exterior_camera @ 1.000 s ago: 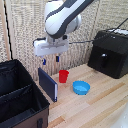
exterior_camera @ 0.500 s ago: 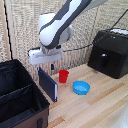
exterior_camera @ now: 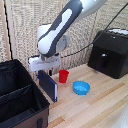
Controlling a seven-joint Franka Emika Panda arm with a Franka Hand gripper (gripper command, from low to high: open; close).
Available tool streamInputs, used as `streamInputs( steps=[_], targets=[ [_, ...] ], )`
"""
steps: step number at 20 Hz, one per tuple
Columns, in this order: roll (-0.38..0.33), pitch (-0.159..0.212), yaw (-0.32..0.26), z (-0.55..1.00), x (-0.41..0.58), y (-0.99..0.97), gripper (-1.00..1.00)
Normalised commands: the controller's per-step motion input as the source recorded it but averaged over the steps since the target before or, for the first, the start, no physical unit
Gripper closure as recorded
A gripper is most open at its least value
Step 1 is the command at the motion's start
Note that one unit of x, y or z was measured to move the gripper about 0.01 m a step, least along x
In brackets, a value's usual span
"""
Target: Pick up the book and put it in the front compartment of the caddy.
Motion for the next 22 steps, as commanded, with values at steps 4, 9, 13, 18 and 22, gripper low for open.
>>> streamInputs(
  steps=[4, 9, 13, 18, 22],
  targets=[
    [-0.002, 0.037, 0.159, -0.11, 0.284, -0.10, -1.00],
    [-0.021, 0.098, -0.016, -0.03, 0.093, 0.06, 1.00],
    [-0.008, 0.051, -0.037, -0.02, 0.002, 0.05, 1.00],
    [0.000, 0.010, -0.011, -0.02, 0.000, 0.00, 1.00],
    [0.000, -0.042, 0.003, -0.01, 0.000, 0.02, 1.00]
  ],
)
